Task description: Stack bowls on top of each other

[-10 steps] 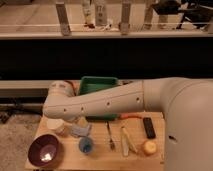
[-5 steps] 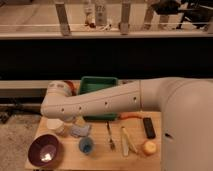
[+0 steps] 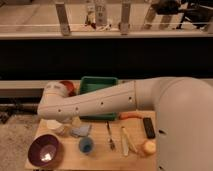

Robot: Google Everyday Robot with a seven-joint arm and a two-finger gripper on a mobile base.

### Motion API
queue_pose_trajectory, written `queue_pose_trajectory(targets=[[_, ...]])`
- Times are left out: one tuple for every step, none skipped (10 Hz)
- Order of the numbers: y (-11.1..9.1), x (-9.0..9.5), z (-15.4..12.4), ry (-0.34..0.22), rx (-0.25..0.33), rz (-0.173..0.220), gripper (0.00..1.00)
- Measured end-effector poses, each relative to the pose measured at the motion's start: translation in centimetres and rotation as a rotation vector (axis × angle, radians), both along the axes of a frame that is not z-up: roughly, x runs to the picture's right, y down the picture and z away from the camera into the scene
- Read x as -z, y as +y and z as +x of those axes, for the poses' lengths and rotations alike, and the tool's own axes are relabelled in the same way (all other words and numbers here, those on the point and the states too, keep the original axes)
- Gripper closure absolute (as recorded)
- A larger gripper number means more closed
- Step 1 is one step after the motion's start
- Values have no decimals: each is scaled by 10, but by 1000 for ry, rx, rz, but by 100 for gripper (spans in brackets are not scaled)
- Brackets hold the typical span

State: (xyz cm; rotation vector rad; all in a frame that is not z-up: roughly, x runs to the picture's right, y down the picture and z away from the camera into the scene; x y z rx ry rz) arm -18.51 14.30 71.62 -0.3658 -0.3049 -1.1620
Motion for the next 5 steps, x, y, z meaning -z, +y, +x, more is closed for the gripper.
queue_pose_trajectory(targets=[[1,0,-4,-9,8,-1,20],[4,0,-8,-20,19,-4,20],[6,0,-11,-31,30,-6,20],[7,-1,-12,-38,37,-8,20],[9,-1,-14,-48,46,-11,20]])
